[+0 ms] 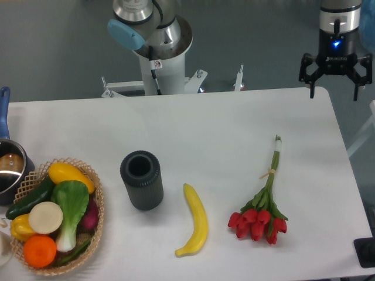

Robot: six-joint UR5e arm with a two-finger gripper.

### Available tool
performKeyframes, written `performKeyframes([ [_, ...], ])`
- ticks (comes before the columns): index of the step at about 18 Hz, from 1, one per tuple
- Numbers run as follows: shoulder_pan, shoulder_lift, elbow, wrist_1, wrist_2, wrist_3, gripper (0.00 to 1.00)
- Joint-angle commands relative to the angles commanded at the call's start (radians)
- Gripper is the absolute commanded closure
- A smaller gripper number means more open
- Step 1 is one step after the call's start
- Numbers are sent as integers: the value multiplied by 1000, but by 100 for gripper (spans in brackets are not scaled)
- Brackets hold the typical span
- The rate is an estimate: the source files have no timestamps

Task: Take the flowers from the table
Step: 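Move the gripper down over the green stems of the red tulips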

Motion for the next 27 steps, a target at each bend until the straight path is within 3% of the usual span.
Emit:
performKeyframes([
  [4, 0, -2, 5, -2, 2, 5, 0],
  [11, -12, 6, -52, 23, 5, -5, 0],
  [13, -14, 6, -77, 64, 5, -59, 0],
  [16, -27, -5, -78, 75, -17, -150, 0],
  [27, -176, -187, -49, 77, -20, -216, 0],
])
